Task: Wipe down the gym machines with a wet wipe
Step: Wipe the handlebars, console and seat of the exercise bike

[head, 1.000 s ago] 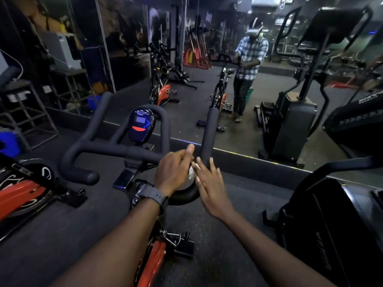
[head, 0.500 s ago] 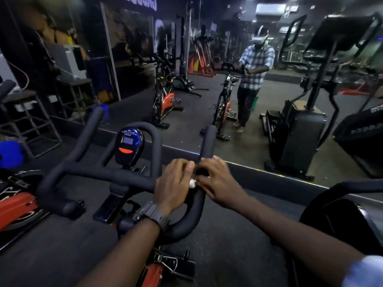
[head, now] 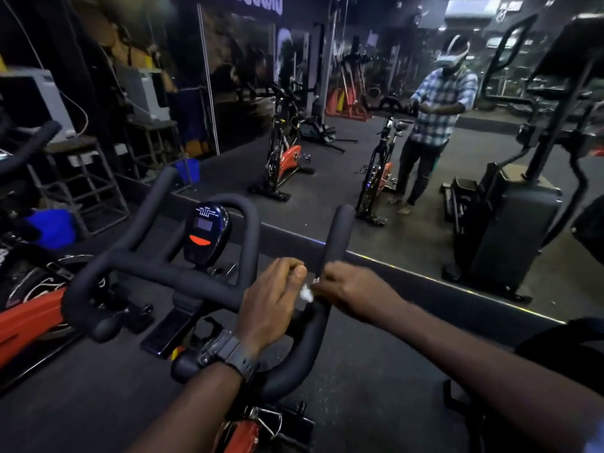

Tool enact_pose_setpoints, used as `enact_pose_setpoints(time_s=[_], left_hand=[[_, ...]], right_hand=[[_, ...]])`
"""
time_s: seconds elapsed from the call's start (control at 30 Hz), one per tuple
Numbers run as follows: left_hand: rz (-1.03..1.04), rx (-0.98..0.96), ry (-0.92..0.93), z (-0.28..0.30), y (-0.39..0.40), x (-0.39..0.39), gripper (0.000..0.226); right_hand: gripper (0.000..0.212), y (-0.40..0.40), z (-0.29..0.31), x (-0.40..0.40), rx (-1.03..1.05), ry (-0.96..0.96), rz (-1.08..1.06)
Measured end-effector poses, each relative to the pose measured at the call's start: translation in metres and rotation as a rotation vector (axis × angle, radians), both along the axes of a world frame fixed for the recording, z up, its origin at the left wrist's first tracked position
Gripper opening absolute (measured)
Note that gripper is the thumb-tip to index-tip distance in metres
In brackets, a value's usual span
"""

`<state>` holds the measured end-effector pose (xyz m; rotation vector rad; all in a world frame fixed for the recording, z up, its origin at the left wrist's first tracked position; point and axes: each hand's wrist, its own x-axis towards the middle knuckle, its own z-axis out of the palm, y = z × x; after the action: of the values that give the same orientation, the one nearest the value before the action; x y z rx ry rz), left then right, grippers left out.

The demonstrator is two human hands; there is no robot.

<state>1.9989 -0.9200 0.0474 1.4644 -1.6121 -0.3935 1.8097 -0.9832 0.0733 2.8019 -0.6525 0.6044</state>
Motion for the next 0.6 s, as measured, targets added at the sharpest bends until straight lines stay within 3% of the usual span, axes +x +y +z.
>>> enact_pose_setpoints(time_s=[0.17,0.27,0.37,0.47,0.53,0.6], left_hand=[[-0.007,-0.012,-0.007,-0.003,-0.002,0.001,0.071],[-0.023,-0.043,0.038,-0.002,-0.002,0.000,0.066],[-0.070,-0.108,0.111,0.005,-0.012,-0.011,0.063],[-0.112,-0.130,0.166,0.015,-0.031,-0.026,0.055],[-0.116,-0.121,0.200,0.018,-0.041,-0.036,0.064],[-0.108,-0.114,0.244,0.017,-0.047,-0.043,0.071]], right_hand=[[0.041,-0.067,0.047,0.004,-0.085,-0.298,-0.355],[0.024,-0.021,0.012,0.027,-0.012,-0.145,-0.219],[0.028,0.013,-0.003,0.022,0.113,0.010,-0.099],[0.026,-0.040,0.039,0.017,-0.011,-0.116,-0.243],[0.027,-0.077,0.064,0.007,-0.051,-0.232,-0.374],[0.027,-0.077,0.057,0.010,-0.075,-0.232,-0.425]])
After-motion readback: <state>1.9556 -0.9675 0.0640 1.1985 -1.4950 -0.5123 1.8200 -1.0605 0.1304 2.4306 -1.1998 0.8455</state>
